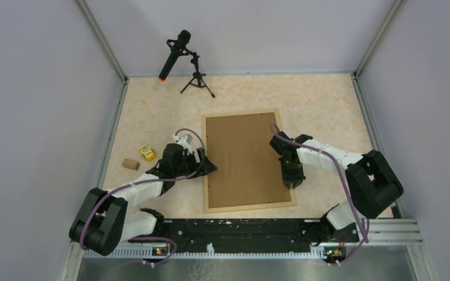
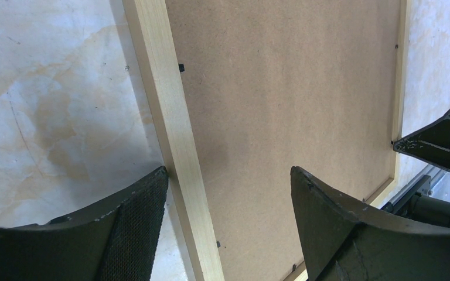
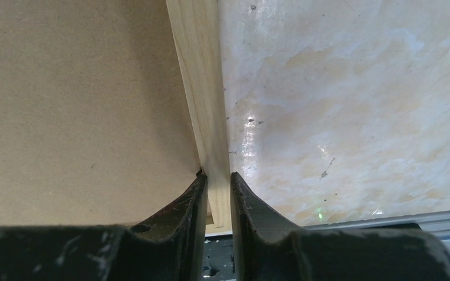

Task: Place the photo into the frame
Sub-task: Install the photo frame at the center of the board.

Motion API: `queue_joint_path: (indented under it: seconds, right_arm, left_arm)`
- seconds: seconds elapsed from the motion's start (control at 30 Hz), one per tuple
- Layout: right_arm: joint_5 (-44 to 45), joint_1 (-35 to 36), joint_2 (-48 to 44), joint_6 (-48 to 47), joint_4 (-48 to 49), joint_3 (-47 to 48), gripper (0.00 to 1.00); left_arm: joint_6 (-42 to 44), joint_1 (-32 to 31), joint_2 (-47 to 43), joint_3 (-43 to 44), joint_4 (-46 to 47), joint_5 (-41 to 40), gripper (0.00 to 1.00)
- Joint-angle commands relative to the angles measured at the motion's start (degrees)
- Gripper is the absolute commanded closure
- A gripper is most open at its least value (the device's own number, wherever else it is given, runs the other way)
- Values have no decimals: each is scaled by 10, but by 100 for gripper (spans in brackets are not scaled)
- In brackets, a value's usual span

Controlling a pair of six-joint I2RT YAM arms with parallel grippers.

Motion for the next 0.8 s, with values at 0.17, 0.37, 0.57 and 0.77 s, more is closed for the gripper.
queue_joint_path:
  seconds: [0.17,0.37,0.57,0.77]
  right_arm:
    - [32,4,35,-4,34,9,79]
    - [39,3,99,-27,51,37,80]
    - [17,14,197,-22,65,96,80]
    - [-84,28,210,10,133,151,78]
  left_arm:
    - [4,-3,5,-10,-15,16,19]
    - [5,-3,6,-9,-16,17,19]
    - [4,-3,6,-9,-15,16,19]
    - [6,-3,5,-10,-16,17,19]
